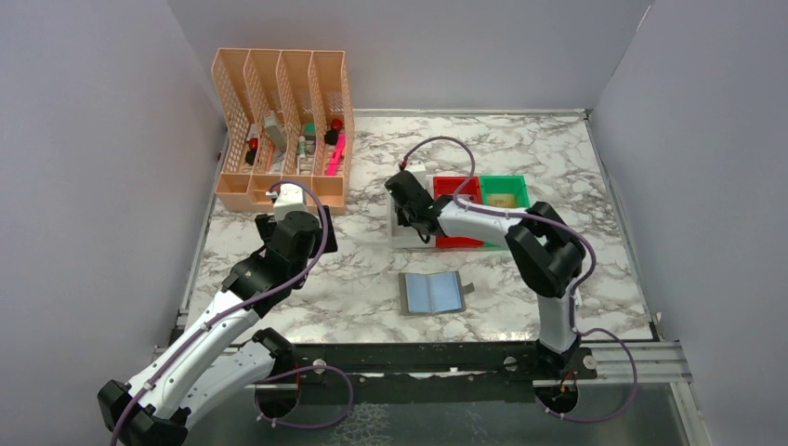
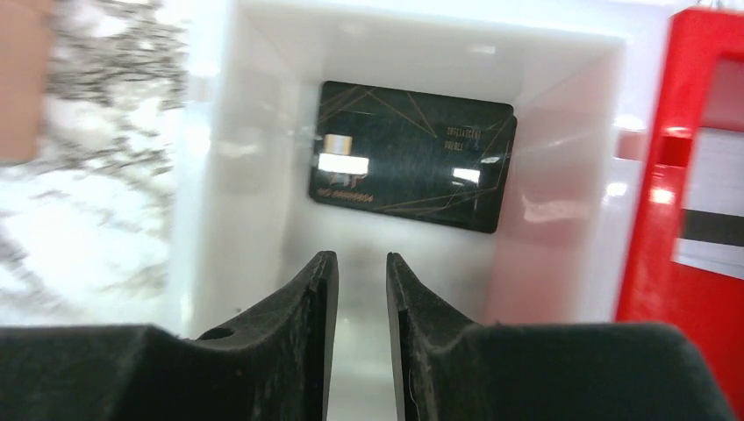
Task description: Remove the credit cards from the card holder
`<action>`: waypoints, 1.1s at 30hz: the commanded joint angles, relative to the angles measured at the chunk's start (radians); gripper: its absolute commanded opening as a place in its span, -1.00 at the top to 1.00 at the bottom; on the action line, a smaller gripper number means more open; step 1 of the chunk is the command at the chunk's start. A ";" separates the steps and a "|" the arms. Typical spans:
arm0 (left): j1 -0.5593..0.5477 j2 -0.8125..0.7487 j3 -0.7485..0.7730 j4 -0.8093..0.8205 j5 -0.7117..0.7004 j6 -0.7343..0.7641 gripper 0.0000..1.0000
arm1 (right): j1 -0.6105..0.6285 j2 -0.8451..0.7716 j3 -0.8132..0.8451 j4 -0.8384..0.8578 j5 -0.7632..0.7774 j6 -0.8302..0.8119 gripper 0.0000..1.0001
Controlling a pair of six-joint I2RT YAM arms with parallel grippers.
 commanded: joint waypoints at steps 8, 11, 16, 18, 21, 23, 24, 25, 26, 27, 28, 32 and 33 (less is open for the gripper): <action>0.007 0.003 -0.009 0.003 0.005 0.004 -0.98 | 0.004 -0.421 -0.213 0.053 -0.230 -0.050 0.17; 0.009 0.011 -0.008 0.004 0.010 0.004 -0.98 | 0.004 -0.538 -0.337 0.069 -0.271 -0.021 0.09; 0.009 0.034 -0.003 0.003 0.013 0.007 -0.98 | 0.006 -0.679 -0.508 0.068 -0.390 0.055 0.01; 0.009 0.039 -0.002 0.003 0.015 0.009 -0.98 | 0.010 -0.715 -0.564 0.052 -0.404 0.097 -0.02; 0.009 0.042 -0.004 0.004 0.015 0.008 -0.98 | 0.028 -0.752 -0.628 0.022 -0.410 0.148 -0.08; 0.010 0.045 -0.005 0.004 0.014 0.008 -0.98 | 0.051 -0.771 -0.662 0.005 -0.399 0.174 -0.10; 0.010 0.048 -0.004 0.005 0.014 0.008 -0.98 | 0.064 -0.777 -0.674 0.002 -0.391 0.185 -0.11; 0.011 0.050 -0.003 0.005 0.015 0.008 -0.98 | 0.073 -0.779 -0.683 0.002 -0.390 0.194 -0.11; 0.012 0.054 -0.002 0.004 0.016 0.008 -0.98 | 0.084 -0.778 -0.688 -0.001 -0.392 0.200 -0.12; 0.011 0.057 -0.002 0.004 0.018 0.009 -0.98 | 0.096 -0.770 -0.685 -0.005 -0.389 0.206 -0.13; 0.013 0.061 -0.002 0.005 0.019 0.008 -0.98 | 0.112 -0.762 -0.681 -0.012 -0.382 0.209 -0.15; 0.014 0.070 0.000 0.005 0.024 0.010 -0.98 | 0.181 -0.700 -0.632 -0.053 -0.320 0.211 -0.23; 0.015 0.072 0.000 0.004 0.023 0.010 -0.98 | 0.196 -0.681 -0.616 -0.063 -0.305 0.211 -0.25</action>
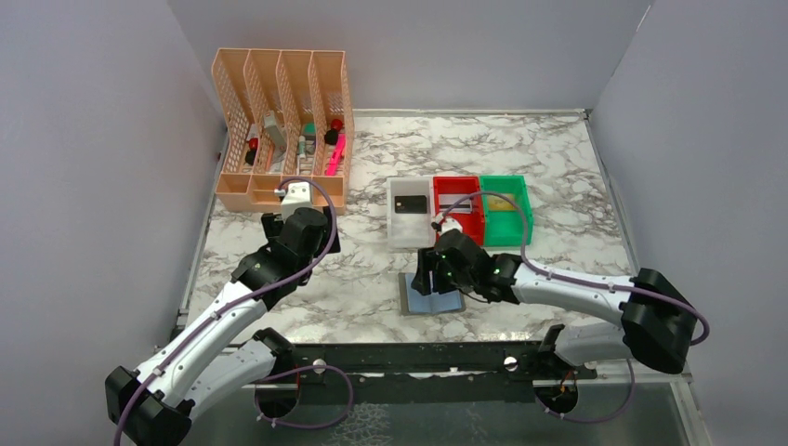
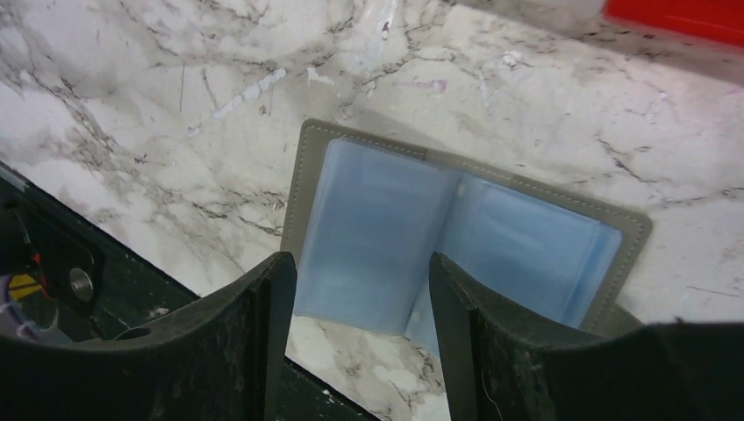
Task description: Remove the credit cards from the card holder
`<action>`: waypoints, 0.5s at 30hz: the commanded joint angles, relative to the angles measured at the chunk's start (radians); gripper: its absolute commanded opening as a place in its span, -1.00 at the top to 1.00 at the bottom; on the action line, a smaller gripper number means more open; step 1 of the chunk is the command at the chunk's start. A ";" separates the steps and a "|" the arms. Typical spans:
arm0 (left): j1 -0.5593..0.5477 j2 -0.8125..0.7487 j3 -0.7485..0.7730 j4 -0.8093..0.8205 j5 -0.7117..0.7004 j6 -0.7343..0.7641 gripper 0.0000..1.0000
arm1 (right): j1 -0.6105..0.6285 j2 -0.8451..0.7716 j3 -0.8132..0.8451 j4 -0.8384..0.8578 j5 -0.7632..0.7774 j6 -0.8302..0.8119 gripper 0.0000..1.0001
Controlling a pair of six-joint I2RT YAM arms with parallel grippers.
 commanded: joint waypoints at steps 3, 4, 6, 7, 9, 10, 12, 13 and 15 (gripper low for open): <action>0.010 0.000 -0.001 0.004 0.013 0.009 -0.98 | 0.099 0.120 0.114 -0.086 0.116 0.030 -0.31; 0.011 0.000 -0.001 0.005 0.013 0.009 -0.98 | 0.111 0.141 0.131 -0.098 0.132 0.031 -0.33; 0.011 -0.002 -0.002 0.005 0.013 0.009 -0.98 | 0.128 0.179 0.160 -0.123 0.160 0.034 -0.35; 0.012 -0.001 -0.002 0.005 0.013 0.009 -0.98 | 0.135 0.196 0.172 -0.134 0.174 0.038 -0.36; 0.010 0.000 -0.002 0.004 0.013 0.009 -0.98 | 0.147 0.218 0.189 -0.161 0.202 0.051 -0.36; 0.011 -0.001 -0.002 0.005 0.013 0.010 -0.98 | 0.153 0.223 0.193 -0.168 0.216 0.059 -0.35; 0.011 0.000 -0.001 0.005 0.013 0.009 -0.98 | 0.156 0.225 0.194 -0.180 0.229 0.070 -0.31; 0.012 0.000 -0.001 0.005 0.013 0.009 -0.98 | 0.158 0.221 0.191 -0.182 0.234 0.075 -0.29; 0.012 -0.001 -0.002 0.005 0.013 0.010 -0.98 | 0.158 0.215 0.180 -0.181 0.242 0.077 -0.22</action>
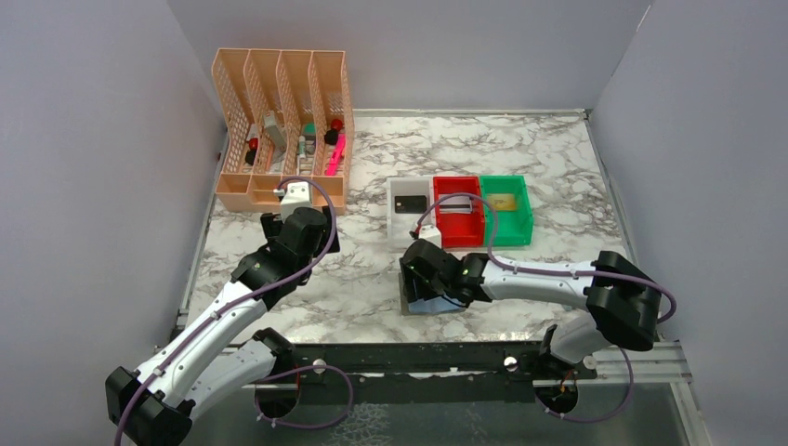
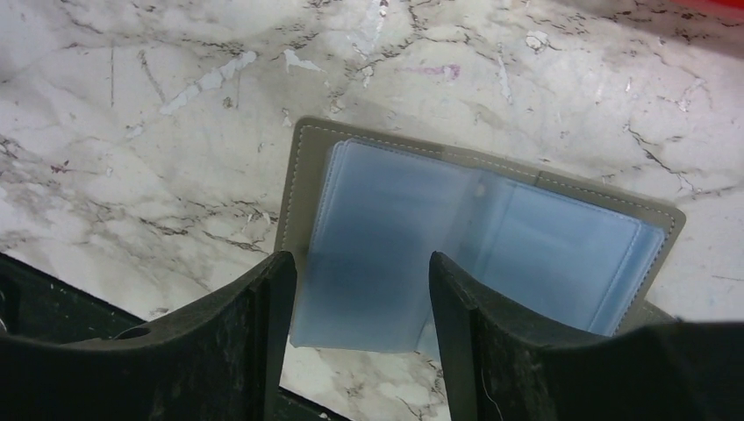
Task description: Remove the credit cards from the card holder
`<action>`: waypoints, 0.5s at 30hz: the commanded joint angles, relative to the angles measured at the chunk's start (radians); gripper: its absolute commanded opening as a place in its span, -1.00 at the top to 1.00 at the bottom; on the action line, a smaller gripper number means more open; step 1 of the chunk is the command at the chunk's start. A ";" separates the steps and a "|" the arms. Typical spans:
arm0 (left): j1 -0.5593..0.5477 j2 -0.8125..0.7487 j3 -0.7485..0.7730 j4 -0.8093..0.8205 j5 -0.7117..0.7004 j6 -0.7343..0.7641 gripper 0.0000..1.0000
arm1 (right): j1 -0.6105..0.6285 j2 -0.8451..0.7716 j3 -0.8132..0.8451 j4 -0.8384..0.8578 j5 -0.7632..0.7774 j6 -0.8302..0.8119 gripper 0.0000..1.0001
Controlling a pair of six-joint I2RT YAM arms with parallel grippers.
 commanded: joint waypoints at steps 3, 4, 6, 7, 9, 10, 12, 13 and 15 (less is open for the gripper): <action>0.007 -0.003 -0.001 0.004 0.013 0.009 -0.98 | 0.009 -0.004 -0.002 -0.049 0.087 0.051 -0.11; 0.006 -0.003 -0.001 0.004 0.013 0.009 -0.98 | 0.009 -0.005 -0.008 -0.045 0.086 0.057 -0.05; 0.006 -0.003 -0.001 0.004 0.014 0.009 -0.98 | 0.009 -0.010 -0.017 -0.042 0.083 0.075 0.06; 0.007 -0.004 -0.002 0.004 0.014 0.009 -0.98 | 0.009 -0.014 -0.023 -0.038 0.082 0.083 0.11; 0.006 -0.004 -0.002 0.005 0.016 0.009 -0.98 | 0.009 -0.039 -0.041 -0.027 0.082 0.101 0.20; 0.006 -0.004 -0.002 0.004 0.017 0.009 -0.98 | 0.008 -0.052 -0.049 -0.021 0.086 0.110 0.25; 0.007 -0.004 -0.002 0.005 0.017 0.009 -0.98 | 0.009 -0.078 -0.065 -0.006 0.089 0.118 0.41; 0.007 -0.004 -0.002 0.004 0.019 0.009 -0.98 | 0.009 -0.087 -0.070 -0.001 0.095 0.121 0.44; 0.006 -0.003 -0.002 0.005 0.020 0.009 -0.98 | 0.009 -0.096 -0.068 -0.016 0.106 0.123 0.42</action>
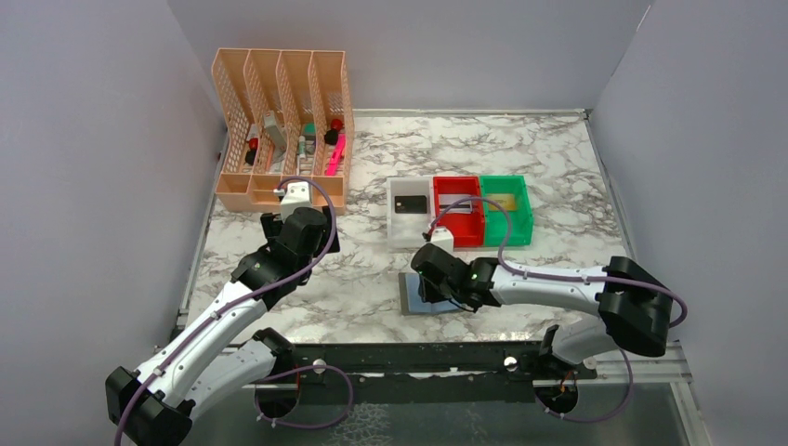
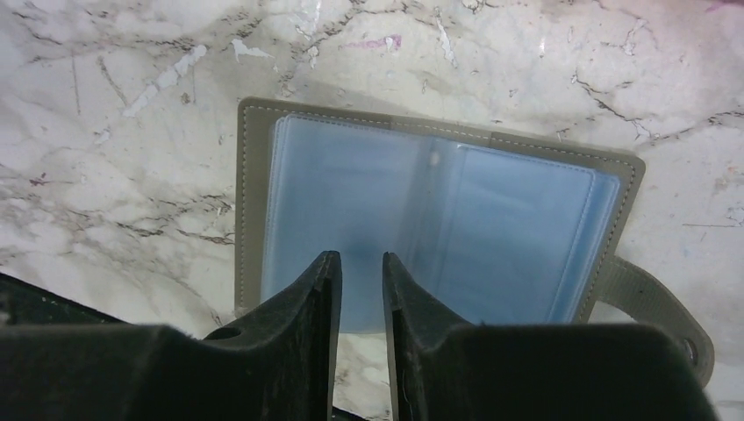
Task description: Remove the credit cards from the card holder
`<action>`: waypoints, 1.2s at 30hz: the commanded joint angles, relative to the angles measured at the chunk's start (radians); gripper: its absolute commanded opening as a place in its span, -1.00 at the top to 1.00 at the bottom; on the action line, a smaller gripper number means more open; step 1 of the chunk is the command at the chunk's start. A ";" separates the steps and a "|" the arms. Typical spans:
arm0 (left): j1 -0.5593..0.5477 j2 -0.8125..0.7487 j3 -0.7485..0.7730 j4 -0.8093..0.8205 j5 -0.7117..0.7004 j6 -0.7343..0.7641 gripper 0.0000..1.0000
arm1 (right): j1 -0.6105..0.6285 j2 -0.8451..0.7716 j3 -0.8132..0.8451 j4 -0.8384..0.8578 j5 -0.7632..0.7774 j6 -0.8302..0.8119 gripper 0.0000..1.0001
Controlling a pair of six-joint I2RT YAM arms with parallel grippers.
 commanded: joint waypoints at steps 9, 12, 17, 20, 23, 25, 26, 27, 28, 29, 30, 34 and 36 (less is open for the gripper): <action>0.006 -0.008 -0.002 0.004 0.021 0.009 -0.98 | 0.006 -0.019 0.044 0.022 -0.023 -0.043 -0.24; 0.007 -0.009 -0.002 0.004 0.021 0.009 -0.98 | 0.008 0.013 0.054 0.028 -0.042 -0.049 -0.41; 0.006 -0.007 -0.002 0.004 0.023 0.009 -0.98 | 0.013 0.034 0.062 0.043 -0.064 -0.060 -0.52; 0.007 -0.007 -0.002 0.004 0.023 0.009 -0.98 | 0.016 0.054 0.074 0.016 -0.037 -0.053 -0.51; 0.007 -0.005 -0.003 0.005 0.024 0.009 -0.98 | 0.015 0.063 0.082 -0.028 0.023 -0.027 -0.42; 0.008 -0.004 -0.002 0.005 0.025 0.010 -0.98 | 0.016 0.051 0.071 -0.042 0.056 -0.015 -0.30; 0.007 -0.002 -0.002 0.004 0.025 0.009 -0.98 | 0.016 0.042 0.066 -0.048 0.068 -0.011 -0.23; 0.008 -0.001 -0.002 0.004 0.025 0.009 -0.98 | 0.015 0.031 0.061 -0.049 0.074 -0.008 -0.16; 0.008 0.000 -0.002 0.004 0.026 0.009 -0.98 | 0.015 0.018 0.055 -0.048 0.078 -0.004 -0.10; 0.007 0.002 -0.002 0.005 0.026 0.009 -0.98 | 0.016 0.007 0.045 -0.043 0.080 -0.002 -0.04; 0.008 0.002 -0.001 0.005 0.027 0.010 -0.98 | 0.016 -0.006 0.036 -0.038 0.082 0.000 0.01; 0.008 0.005 -0.002 0.005 0.029 0.009 -0.98 | 0.015 -0.038 0.020 -0.040 0.094 0.018 0.14; 0.008 0.005 -0.002 0.004 0.031 0.009 -0.98 | 0.016 -0.055 0.009 -0.031 0.095 0.021 0.20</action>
